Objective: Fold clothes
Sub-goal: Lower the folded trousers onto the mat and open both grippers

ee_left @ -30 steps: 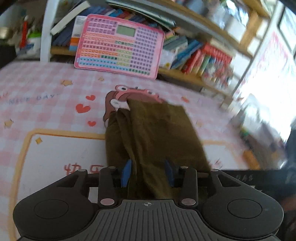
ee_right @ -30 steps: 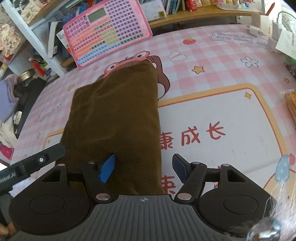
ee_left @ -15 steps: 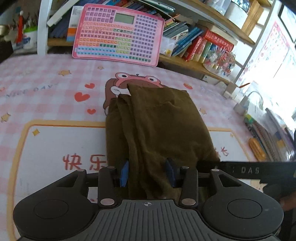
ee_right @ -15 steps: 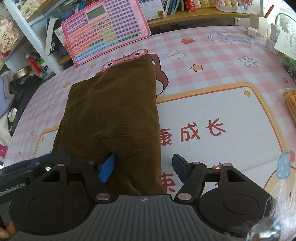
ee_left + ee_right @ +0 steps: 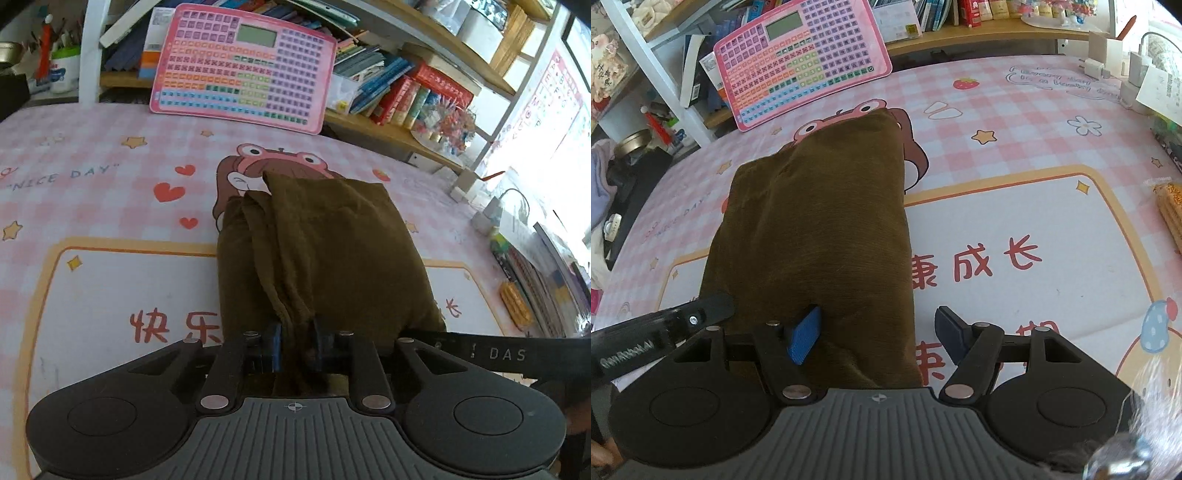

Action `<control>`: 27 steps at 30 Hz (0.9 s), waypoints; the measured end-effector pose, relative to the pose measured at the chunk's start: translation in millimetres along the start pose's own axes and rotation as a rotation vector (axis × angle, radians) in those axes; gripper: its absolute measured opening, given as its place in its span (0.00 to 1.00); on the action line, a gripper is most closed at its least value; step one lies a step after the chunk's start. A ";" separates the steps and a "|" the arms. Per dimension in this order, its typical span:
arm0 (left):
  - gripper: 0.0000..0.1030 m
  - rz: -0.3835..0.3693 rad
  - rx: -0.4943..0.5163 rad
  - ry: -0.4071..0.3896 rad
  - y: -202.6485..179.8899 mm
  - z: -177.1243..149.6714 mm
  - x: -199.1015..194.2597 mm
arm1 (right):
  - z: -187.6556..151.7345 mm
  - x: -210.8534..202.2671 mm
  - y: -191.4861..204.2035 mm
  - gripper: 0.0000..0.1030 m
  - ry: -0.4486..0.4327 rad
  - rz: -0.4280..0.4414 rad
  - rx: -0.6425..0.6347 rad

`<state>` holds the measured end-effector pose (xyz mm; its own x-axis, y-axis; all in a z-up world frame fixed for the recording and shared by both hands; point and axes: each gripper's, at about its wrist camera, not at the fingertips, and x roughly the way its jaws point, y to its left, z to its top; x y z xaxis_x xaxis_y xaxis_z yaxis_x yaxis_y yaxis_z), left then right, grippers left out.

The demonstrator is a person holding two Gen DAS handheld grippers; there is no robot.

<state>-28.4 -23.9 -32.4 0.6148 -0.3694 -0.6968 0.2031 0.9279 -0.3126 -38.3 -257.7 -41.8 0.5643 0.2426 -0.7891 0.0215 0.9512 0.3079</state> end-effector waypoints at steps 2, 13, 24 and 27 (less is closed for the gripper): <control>0.24 0.005 0.006 -0.013 -0.6 0.3 -5.4 | 0.1 -1.4 0.7 0.63 -0.006 -0.003 -0.001; 0.66 0.041 -0.092 -0.139 17.6 10.6 -49.4 | 3.6 -36.2 1.0 0.64 -0.091 0.013 0.028; 0.67 0.093 -0.019 -0.089 -24.4 -15.2 -57.0 | -27.0 -65.9 16.2 0.70 -0.115 -0.011 -0.140; 0.69 0.110 0.004 -0.075 -37.2 -23.1 -59.4 | -34.8 -71.1 8.7 0.70 -0.113 0.005 -0.154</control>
<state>-90.1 -37.6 5.7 0.6889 -0.2605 -0.6764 0.1340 0.9629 -0.2344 -106.9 -260.1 -1.5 0.6531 0.2323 -0.7208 -0.1030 0.9702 0.2194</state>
